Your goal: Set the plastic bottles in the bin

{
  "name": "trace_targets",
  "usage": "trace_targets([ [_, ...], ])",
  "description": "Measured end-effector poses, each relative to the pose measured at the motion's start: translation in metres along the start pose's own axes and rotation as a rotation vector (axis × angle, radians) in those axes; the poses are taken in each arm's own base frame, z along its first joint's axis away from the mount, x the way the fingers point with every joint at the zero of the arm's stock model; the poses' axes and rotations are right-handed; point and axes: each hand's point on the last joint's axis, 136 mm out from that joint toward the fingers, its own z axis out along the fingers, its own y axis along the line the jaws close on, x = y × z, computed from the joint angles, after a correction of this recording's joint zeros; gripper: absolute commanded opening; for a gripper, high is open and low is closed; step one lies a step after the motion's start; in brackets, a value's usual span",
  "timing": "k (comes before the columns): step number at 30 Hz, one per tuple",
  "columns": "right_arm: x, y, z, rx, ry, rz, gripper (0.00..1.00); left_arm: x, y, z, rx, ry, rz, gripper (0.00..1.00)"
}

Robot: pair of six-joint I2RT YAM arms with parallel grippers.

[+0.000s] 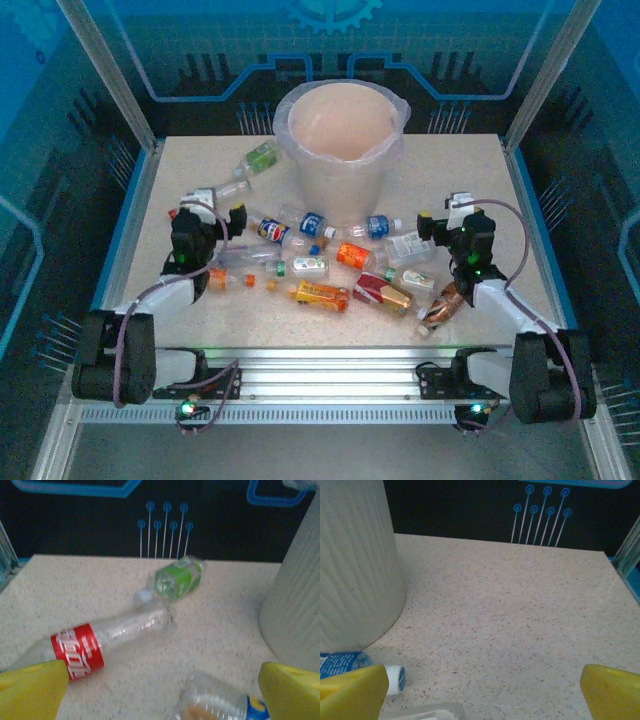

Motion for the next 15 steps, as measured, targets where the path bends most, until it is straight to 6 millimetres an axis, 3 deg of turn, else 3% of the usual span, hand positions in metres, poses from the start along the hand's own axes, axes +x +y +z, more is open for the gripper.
trace_targets([
  [5, -0.012, -0.009, -0.010, 0.043, 0.022, 0.031, 1.00, -0.064, -0.005, 0.012, 0.002, -0.064, 0.015, 0.99],
  [8, -0.012, -0.013, -0.015, 0.065, 0.051, 0.044, 1.00, -0.087, -0.006, 0.030, -0.001, -0.064, 0.031, 0.99],
  [15, -0.009, -0.022, -0.025, 0.119, 0.117, 0.077, 1.00, -0.091, 0.010, 0.105, -0.015, 0.109, 0.009, 0.99],
])
